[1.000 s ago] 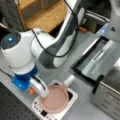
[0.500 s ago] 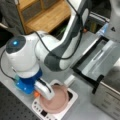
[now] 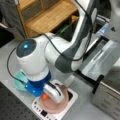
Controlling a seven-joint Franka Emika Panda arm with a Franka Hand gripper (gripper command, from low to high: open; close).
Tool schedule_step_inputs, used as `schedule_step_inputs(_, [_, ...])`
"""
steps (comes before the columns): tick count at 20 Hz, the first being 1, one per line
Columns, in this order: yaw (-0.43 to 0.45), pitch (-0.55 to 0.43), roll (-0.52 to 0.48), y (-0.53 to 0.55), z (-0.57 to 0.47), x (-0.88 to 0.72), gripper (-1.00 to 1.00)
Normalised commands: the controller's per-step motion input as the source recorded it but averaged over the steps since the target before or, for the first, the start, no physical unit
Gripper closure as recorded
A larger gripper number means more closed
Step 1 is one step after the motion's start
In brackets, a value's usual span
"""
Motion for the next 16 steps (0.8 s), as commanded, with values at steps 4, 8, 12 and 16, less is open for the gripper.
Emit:
schedule_step_inputs(4, [-0.016, -0.323, -0.219, 0.26, -0.20, -0.46, 1.00])
schedule_step_inputs(8, [0.007, -0.307, -0.220, 0.12, -0.17, -0.40, 1.00])
schedule_step_inputs(12, [0.036, -0.247, -0.221, 0.00, -0.14, -0.33, 1.00])
schedule_step_inputs(16, [0.041, -0.217, -0.228, -0.03, -0.12, -0.25, 1.00])
